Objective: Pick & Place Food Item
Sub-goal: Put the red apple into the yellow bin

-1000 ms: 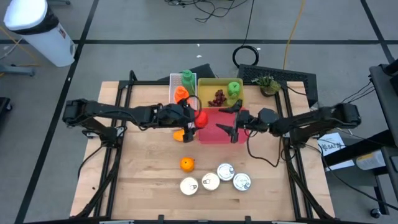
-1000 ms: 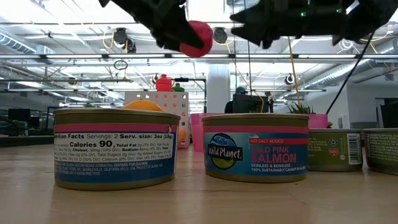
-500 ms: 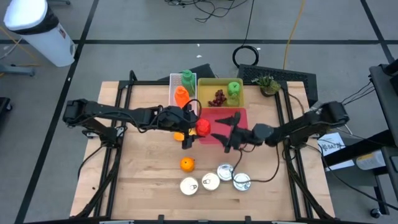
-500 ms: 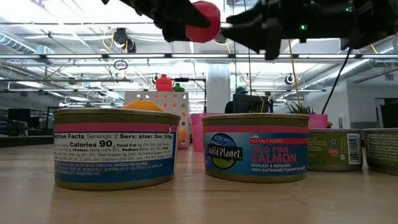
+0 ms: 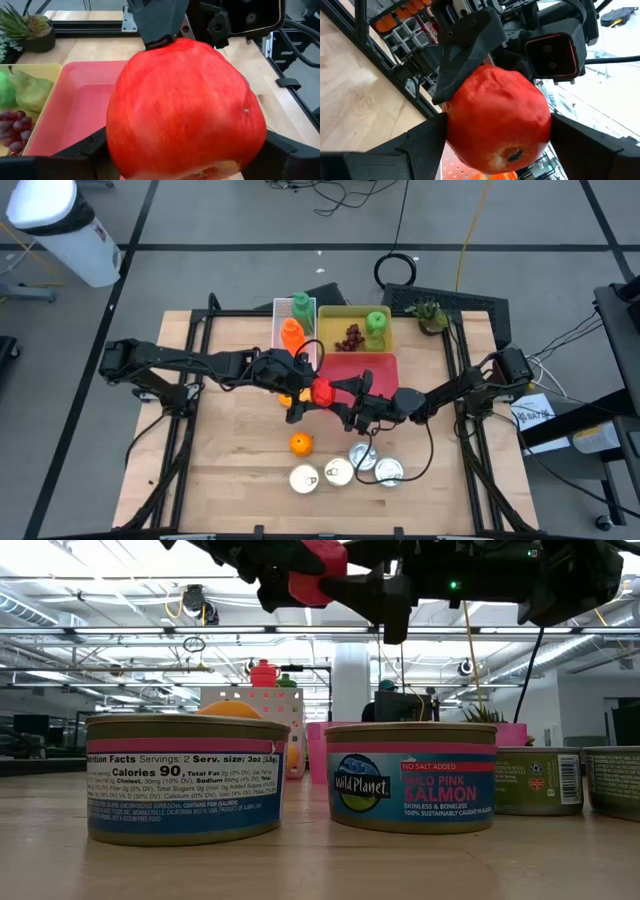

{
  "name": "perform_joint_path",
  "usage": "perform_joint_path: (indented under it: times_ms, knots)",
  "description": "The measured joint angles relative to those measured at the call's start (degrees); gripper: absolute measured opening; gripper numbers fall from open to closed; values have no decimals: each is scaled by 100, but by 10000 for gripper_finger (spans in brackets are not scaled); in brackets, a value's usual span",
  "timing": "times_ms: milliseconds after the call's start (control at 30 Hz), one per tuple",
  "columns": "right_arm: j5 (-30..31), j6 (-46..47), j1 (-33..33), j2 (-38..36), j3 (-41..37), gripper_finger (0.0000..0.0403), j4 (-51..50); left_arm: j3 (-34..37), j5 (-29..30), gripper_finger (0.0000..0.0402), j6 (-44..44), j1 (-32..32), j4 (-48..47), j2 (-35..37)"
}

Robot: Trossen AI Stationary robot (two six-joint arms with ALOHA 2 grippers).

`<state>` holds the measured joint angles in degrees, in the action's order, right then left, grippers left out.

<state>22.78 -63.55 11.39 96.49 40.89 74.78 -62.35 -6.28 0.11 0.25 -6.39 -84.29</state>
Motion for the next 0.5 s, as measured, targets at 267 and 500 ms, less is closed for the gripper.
perform_joint_path:
  times_ms: [267, 500]
  knots:
    - [-22, 355, 49, -2, 21, 278, -56, 0, -177, 326, -134, 4, 10, -9]
    - [421, 759, 14, -8, 75, 273, -38, 0, -47, 354, 175, 22, 278, -1]
